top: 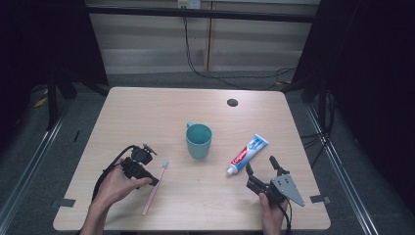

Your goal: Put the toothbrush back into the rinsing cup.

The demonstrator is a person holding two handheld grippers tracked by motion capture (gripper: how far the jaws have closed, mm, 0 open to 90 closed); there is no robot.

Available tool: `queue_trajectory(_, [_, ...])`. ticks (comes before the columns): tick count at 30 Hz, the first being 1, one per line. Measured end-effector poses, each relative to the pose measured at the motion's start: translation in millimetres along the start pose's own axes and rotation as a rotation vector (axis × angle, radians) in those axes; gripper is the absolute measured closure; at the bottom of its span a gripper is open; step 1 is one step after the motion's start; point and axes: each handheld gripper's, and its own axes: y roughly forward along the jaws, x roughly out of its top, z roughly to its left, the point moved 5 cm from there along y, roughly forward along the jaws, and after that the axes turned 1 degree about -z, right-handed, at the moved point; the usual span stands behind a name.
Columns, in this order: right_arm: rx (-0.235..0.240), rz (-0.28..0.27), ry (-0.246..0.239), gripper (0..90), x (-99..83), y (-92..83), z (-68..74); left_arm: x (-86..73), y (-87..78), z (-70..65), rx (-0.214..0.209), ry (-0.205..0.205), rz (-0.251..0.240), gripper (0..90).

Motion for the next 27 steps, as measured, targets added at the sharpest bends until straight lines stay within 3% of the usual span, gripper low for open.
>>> queue_trajectory(5, [0.0,-0.001,0.0,15.2,0.0,-0.1,-0.1,-0.1,5.9,-2.3,-0.001,-0.001,0.015,53.5])
queue_trajectory(10, [-0.001,-0.003,-0.001,15.0,0.1,-0.1,-0.4,2.0,6.2,-5.6,0.002,0.045,0.015,55.6])
queue_trajectory(15, [-0.001,-0.002,-0.001,15.0,0.1,-0.1,-0.3,2.4,8.2,-8.6,0.015,0.06,0.042,57.7])
queue_trajectory(19, [0.0,-0.001,0.0,15.1,0.0,-0.1,-0.2,3.1,11.4,-7.2,0.043,0.035,0.051,59.4])
queue_trajectory(22, [0.0,-0.001,0.0,15.1,0.0,-0.1,-0.2,2.9,14.3,-10.1,0.031,0.042,0.062,61.0])
queue_trajectory(27, [-0.001,-0.003,-0.001,15.1,0.1,-0.2,-0.3,3.3,15.9,-11.2,0.045,0.055,0.077,66.9])
